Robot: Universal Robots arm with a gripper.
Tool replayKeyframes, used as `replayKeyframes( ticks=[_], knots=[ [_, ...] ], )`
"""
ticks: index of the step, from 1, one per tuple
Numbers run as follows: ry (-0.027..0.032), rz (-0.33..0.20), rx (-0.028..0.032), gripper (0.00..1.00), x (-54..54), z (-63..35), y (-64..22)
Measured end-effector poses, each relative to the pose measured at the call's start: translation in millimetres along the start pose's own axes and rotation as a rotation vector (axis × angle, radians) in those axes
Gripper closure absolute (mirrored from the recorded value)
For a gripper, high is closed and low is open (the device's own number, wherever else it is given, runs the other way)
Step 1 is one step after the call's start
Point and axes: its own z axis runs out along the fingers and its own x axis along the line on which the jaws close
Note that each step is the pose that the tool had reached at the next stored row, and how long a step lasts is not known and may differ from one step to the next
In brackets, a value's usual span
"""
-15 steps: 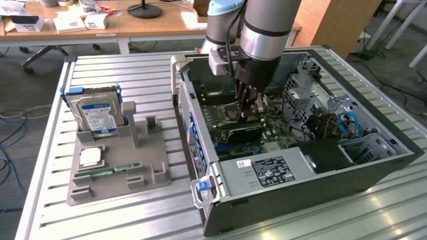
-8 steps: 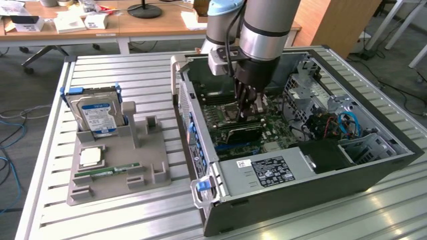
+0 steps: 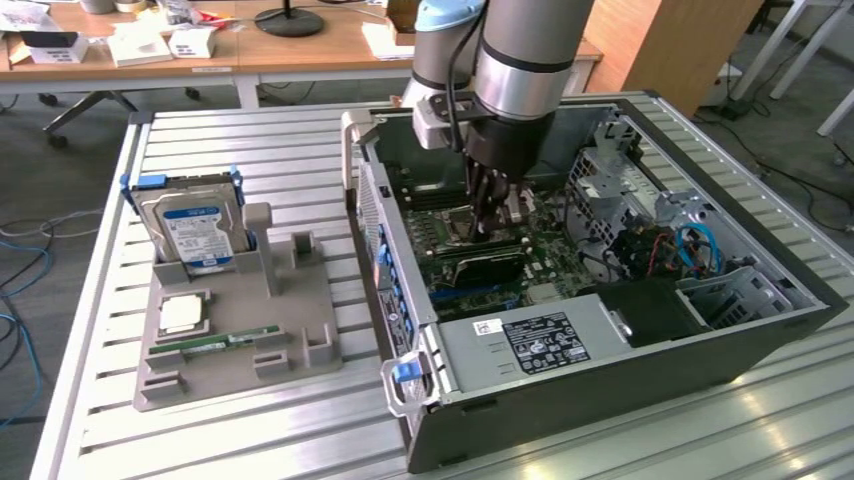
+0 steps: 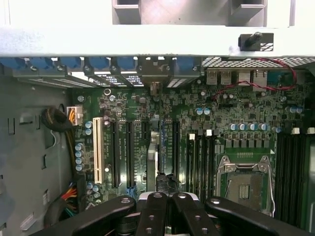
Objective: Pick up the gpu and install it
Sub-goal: 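Press down on the gpu until it lock into place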
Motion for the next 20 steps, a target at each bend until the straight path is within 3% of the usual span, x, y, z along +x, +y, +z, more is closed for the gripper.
replayKeyframes(
  ticks=[12, 20],
  knots=[
    [0.0, 0.0, 0.0, 0.89, 0.1, 15.9, 0.4],
    [0.0003, 0.0, -0.0001, 0.89, 0.1, 20.2, 0.5]
  ],
)
